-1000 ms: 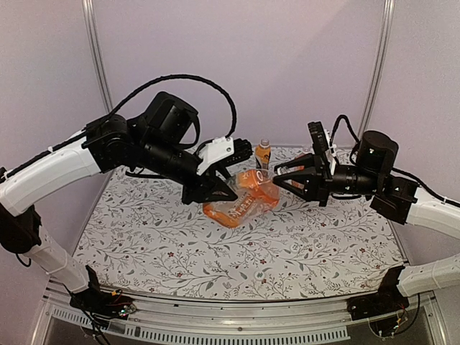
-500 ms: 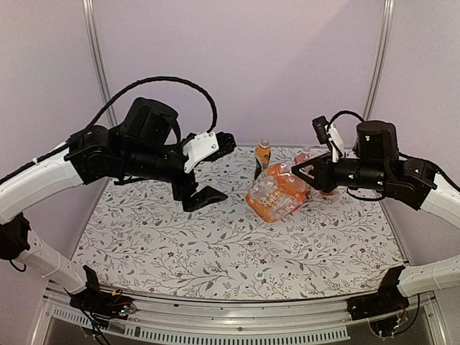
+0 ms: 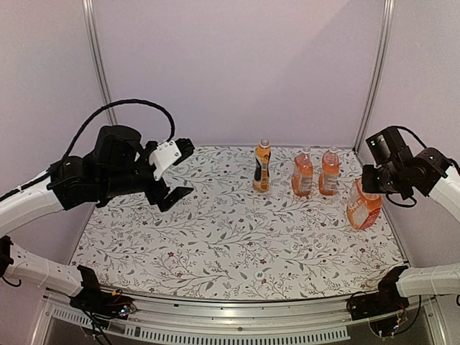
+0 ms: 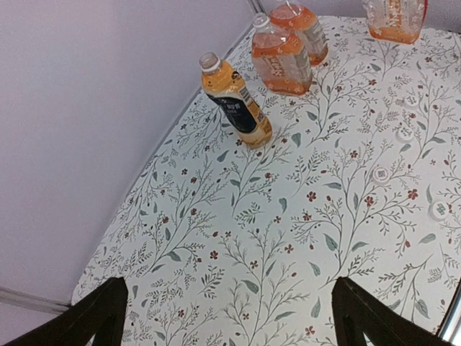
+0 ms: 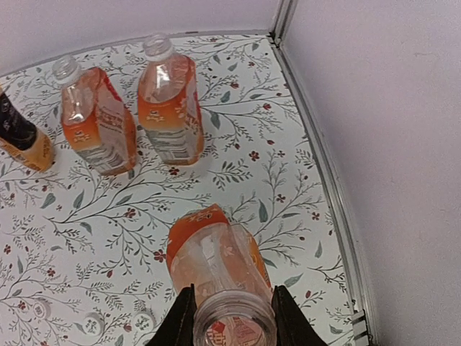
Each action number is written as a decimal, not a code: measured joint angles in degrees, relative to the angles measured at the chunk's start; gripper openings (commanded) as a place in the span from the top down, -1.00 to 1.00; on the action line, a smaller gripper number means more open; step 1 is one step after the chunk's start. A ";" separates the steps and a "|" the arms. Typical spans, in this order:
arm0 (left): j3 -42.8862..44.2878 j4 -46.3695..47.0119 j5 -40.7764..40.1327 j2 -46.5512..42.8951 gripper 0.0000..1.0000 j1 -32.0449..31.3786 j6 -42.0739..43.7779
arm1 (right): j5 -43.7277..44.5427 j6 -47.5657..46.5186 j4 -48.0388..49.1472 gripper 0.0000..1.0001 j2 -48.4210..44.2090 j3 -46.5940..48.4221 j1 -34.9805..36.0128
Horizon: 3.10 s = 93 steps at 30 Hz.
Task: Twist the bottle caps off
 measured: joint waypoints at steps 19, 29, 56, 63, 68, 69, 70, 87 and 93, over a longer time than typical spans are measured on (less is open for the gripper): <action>-16.39 3.26 2.58 -13.51 -0.99 22.01 -12.26 | -9.09 -11.74 9.97 1.00 18.34 10.10 -31.19; -22.97 3.87 6.47 -19.30 -0.99 31.01 -16.00 | -13.64 -12.83 13.86 1.00 25.11 12.37 -35.54; -28.48 3.67 10.69 -26.58 -0.99 38.56 -17.11 | -19.63 -12.46 21.84 -0.06 46.56 26.69 -34.69; -28.48 3.67 11.50 -26.60 -0.99 38.71 -17.16 | -20.00 -12.98 19.63 -0.47 47.19 27.12 -34.69; -28.48 3.65 12.26 -26.84 -0.99 38.71 -17.27 | -20.37 -13.60 17.75 -0.97 47.19 29.44 -34.64; -28.48 3.67 12.31 -26.95 -0.99 38.73 -17.27 | -20.35 -13.99 17.31 -0.98 47.19 30.05 -34.53; -28.50 3.69 12.37 -27.04 -0.99 38.73 -17.27 | -20.33 -14.01 16.94 -0.98 47.19 30.58 -34.45; -32.04 4.20 11.93 -30.84 -0.99 41.40 -21.00 | -33.75 -15.02 30.10 -0.97 1.18 -4.66 -31.43; -34.18 5.46 11.91 -32.65 -0.99 42.77 -22.45 | -33.83 -10.49 37.59 -0.98 -23.45 -28.74 -31.41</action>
